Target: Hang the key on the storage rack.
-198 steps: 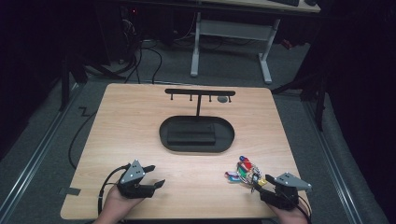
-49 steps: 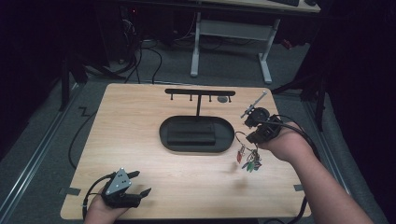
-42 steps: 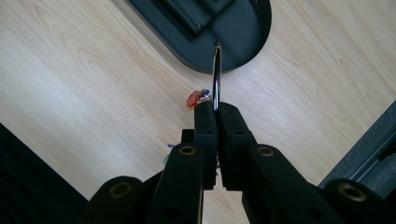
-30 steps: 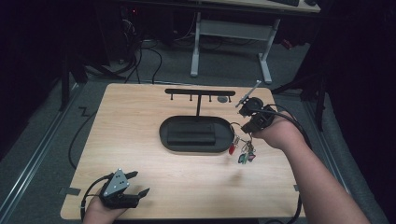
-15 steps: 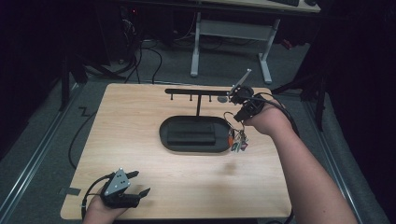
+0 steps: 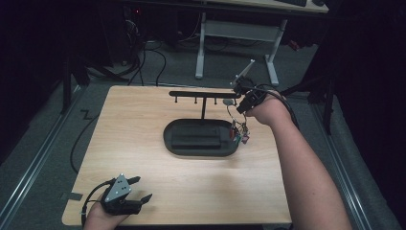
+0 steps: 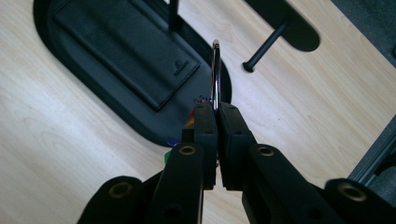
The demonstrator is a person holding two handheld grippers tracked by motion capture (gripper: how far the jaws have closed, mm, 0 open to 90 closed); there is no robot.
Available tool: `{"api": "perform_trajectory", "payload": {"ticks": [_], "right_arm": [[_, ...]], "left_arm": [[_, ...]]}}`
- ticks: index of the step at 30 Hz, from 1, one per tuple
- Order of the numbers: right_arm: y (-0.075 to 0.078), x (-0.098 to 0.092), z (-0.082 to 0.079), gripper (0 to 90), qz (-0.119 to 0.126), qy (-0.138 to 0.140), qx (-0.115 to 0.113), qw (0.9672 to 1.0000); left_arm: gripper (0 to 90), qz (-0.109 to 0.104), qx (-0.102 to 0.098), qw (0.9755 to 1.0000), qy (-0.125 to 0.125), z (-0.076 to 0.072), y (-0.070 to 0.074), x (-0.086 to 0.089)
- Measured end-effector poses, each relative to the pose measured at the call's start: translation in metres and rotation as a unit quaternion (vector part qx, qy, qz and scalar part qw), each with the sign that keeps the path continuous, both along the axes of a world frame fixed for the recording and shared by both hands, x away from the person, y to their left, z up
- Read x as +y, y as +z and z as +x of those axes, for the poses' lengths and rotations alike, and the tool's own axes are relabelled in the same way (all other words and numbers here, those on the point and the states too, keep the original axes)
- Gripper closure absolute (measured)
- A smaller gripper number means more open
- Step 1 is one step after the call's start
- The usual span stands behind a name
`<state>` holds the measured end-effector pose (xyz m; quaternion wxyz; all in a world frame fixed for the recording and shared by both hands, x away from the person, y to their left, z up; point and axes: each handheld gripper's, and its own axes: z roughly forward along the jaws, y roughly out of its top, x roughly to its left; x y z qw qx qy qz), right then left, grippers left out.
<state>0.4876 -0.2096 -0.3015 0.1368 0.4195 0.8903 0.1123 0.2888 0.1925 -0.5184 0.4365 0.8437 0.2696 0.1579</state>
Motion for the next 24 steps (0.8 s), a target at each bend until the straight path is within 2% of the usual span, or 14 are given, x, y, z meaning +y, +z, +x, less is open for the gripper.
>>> {"api": "perform_trajectory", "payload": {"ticks": [5,7,9,14,21,24], "right_arm": [[-0.003,-0.007,0.013,87.6,0.005,-0.020,0.004,0.9998],[-0.004,-0.008,0.016,87.6,0.005,-0.014,0.001,0.9999],[-0.006,-0.011,0.020,87.5,0.003,-0.025,0.001,0.9997],[-0.011,-0.011,0.026,87.2,0.001,-0.031,0.004,0.9995],[-0.019,-0.012,0.031,86.7,0.007,-0.032,-0.005,0.9994],[-0.020,-0.016,0.030,80.6,0.011,-0.039,-0.021,0.9990]], "left_arm": [[26.0,0.004,0.000,1.0000,-0.003,0.000,-0.002,-0.003],[26.0,0.005,0.001,1.0000,-0.003,0.000,-0.002,-0.003],[26.0,0.004,0.002,1.0000,-0.002,0.001,-0.002,-0.002],[26.1,0.004,0.004,1.0000,-0.002,0.002,-0.003,-0.001],[26.1,0.008,0.003,0.9999,-0.009,0.000,-0.004,-0.004],[26.0,0.008,0.004,0.9999,-0.009,0.000,-0.004,-0.004]]}}
